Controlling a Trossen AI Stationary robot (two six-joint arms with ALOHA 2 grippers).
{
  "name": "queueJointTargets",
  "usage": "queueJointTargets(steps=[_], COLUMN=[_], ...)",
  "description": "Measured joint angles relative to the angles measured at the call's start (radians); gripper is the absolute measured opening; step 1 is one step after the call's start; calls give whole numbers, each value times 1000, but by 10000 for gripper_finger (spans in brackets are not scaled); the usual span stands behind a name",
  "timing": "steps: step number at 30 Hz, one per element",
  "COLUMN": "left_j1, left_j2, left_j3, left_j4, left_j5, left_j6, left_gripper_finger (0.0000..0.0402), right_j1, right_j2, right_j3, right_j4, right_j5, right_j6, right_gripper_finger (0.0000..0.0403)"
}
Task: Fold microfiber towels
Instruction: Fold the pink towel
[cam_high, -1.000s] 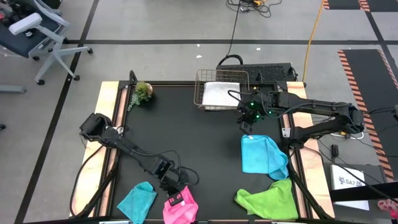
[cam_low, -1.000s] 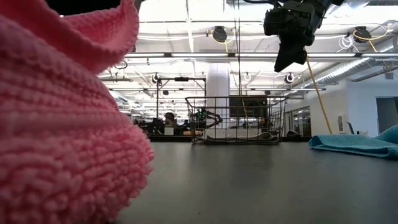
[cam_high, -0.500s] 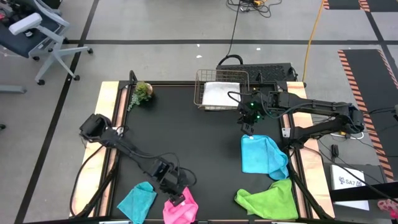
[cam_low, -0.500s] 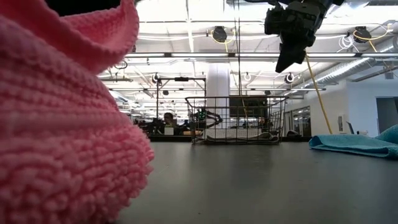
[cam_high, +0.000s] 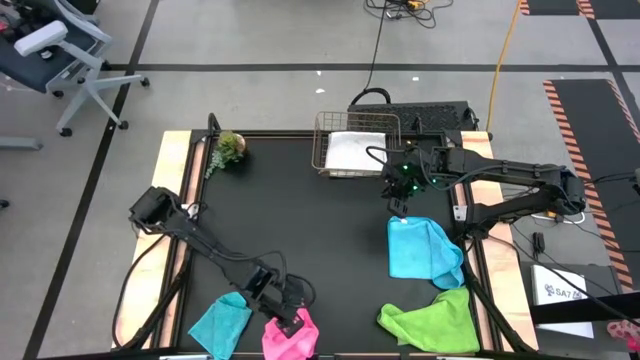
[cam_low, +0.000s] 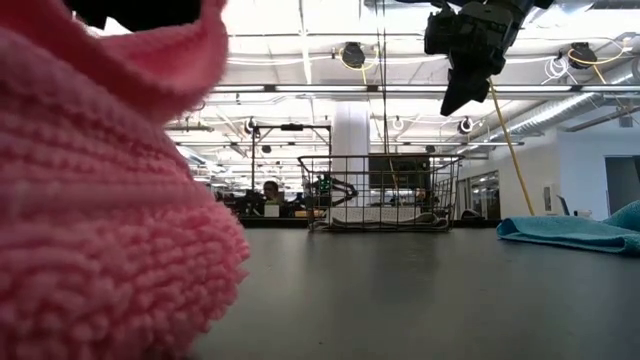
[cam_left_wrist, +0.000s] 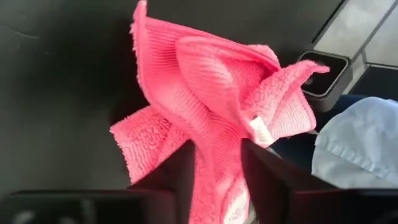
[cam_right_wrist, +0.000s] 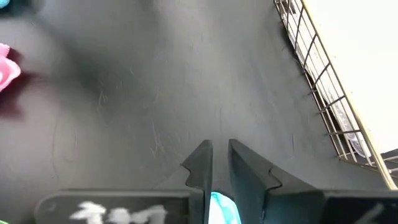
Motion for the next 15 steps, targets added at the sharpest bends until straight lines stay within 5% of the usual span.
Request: queueJointTargets(steps=[5,15], left_j1=[13,47], left_j2=[0,-5], left_j3=[0,29], left_j4=[-2,-160], left_j5=[-1,-86], left_j6=[1,1], left_gripper_finger=[12,3], right_j1=[0,0], right_j2=[0,0], right_j3=[0,0], right_j4=[1,4], right_j5=[2,2], right_j6=[0,0], right_gripper_finger=[45,45])
